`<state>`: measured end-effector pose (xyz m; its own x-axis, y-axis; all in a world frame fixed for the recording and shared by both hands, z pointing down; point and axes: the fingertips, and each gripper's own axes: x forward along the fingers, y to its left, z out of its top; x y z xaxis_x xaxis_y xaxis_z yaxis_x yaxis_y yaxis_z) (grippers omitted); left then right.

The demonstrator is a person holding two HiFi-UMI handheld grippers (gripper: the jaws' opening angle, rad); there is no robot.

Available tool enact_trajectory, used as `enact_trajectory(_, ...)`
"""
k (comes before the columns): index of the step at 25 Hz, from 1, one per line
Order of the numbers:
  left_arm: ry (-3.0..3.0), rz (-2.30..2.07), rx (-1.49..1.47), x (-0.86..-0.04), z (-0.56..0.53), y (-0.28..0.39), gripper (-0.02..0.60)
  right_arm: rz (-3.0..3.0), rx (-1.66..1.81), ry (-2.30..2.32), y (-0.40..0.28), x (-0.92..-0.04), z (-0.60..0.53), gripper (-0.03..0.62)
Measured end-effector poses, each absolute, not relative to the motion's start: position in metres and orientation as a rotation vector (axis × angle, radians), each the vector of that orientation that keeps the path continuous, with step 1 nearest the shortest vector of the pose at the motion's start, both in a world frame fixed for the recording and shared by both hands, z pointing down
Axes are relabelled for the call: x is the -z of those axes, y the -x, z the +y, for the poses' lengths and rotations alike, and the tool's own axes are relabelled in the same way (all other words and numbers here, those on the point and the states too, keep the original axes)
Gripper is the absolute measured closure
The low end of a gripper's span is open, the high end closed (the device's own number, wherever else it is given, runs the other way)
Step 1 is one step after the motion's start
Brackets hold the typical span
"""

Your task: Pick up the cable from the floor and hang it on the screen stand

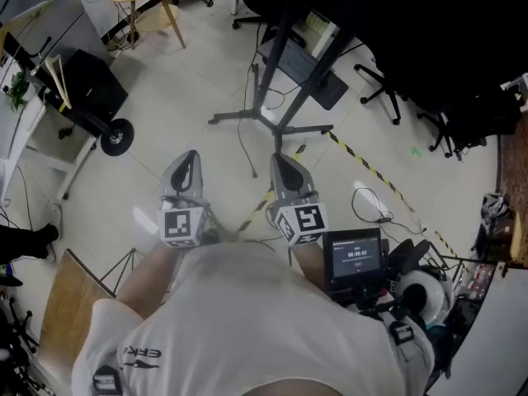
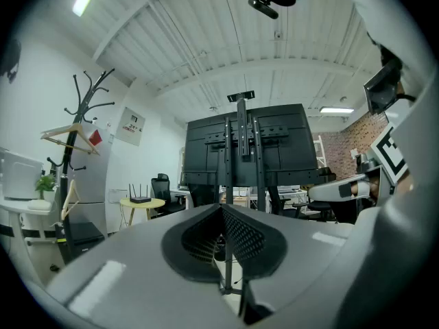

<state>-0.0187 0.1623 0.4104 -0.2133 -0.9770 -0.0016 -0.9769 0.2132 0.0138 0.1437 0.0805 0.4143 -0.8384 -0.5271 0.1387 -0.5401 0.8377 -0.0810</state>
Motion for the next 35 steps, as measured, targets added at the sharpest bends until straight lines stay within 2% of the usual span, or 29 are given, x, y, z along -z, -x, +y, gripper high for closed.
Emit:
enact_trajectory(7, -1.986, -2.39, 0.002, -0.423, 0.123, 0.102, 0.58, -2.854, -0.162, -0.923, -0.071, -0.417, 0.038, 0.579)
enact_trajectory(12, -1.999, -2.354, -0.007, -0.435, 0.1, 0.131, 0.58, -2.827, -0.172, -0.988, -0.05, -0.424, 0.019, 0.58)
enact_trajectory(27, -1.936, -2.312, -0.075, -0.483, 0.009, 0.115, 0.58, -2.79, -0.187, -1.004, -0.078, -0.448, -0.065, 0.579)
enact_trajectory(35, -1.868, -2.291, -0.169, -0.527, -0.033, 0.099, 0.58, -2.74, -0.273, -0.938, -0.097, -0.493, -0.103, 0.579)
